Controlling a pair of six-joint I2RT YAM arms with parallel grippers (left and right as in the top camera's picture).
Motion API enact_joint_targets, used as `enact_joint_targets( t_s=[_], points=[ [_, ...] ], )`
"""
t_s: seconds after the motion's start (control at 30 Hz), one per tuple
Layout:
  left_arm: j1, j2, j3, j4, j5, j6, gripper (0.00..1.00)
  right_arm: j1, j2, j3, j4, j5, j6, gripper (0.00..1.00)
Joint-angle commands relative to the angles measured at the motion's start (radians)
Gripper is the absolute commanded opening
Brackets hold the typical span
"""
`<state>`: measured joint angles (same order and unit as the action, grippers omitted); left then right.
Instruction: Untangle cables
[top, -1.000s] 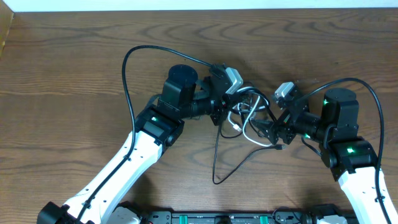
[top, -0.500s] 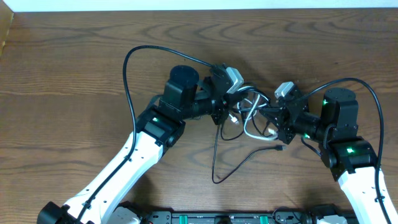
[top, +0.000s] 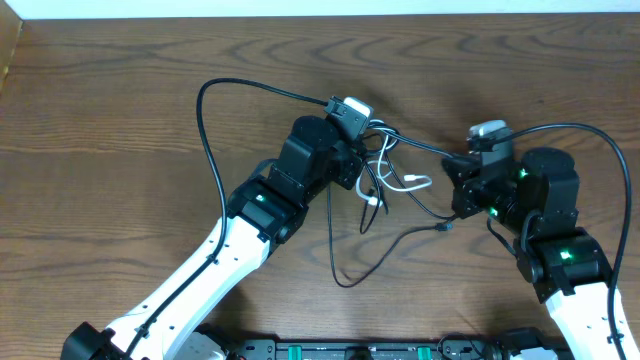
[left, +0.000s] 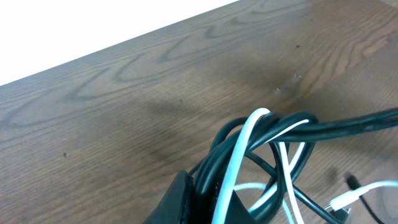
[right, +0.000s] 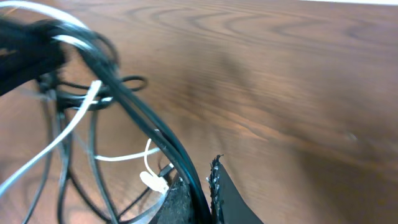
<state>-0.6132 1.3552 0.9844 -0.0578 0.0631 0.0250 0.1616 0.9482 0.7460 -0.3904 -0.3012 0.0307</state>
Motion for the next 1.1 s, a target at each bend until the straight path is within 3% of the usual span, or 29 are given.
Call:
enact_joint_targets(
  t_s=[0.0,0.23,0.43,0.57,0.83,1.07],
  points=[
    [0.069,-0.003,0.002,-0.014,-0.331,-0.031,0.08,-0.032,-0.026,0.01,-0.05,0.521,0.195,0.01],
    [0.078,-0.003,0.002,-0.033,-0.382,-0.031,0.08,-0.099,-0.026,0.01,-0.103,0.811,0.287,0.01],
    [0.117,-0.003,0.002,-0.074,-0.454,-0.032,0.08,-0.259,-0.026,0.01,-0.114,0.873,0.282,0.01],
    [0.13,-0.003,0.002,-0.072,-0.406,-0.079,0.08,-0.332,-0.026,0.01,-0.058,0.568,0.192,0.01],
    [0.13,-0.003,0.002,-0.053,0.058,-0.078,0.08,-0.319,-0.002,0.01,0.07,-0.175,-0.026,0.01],
    [0.13,-0.003,0.002,-0.034,0.27,-0.01,0.08,-0.306,0.004,0.01,0.064,-0.69,-0.296,0.01]
  ],
)
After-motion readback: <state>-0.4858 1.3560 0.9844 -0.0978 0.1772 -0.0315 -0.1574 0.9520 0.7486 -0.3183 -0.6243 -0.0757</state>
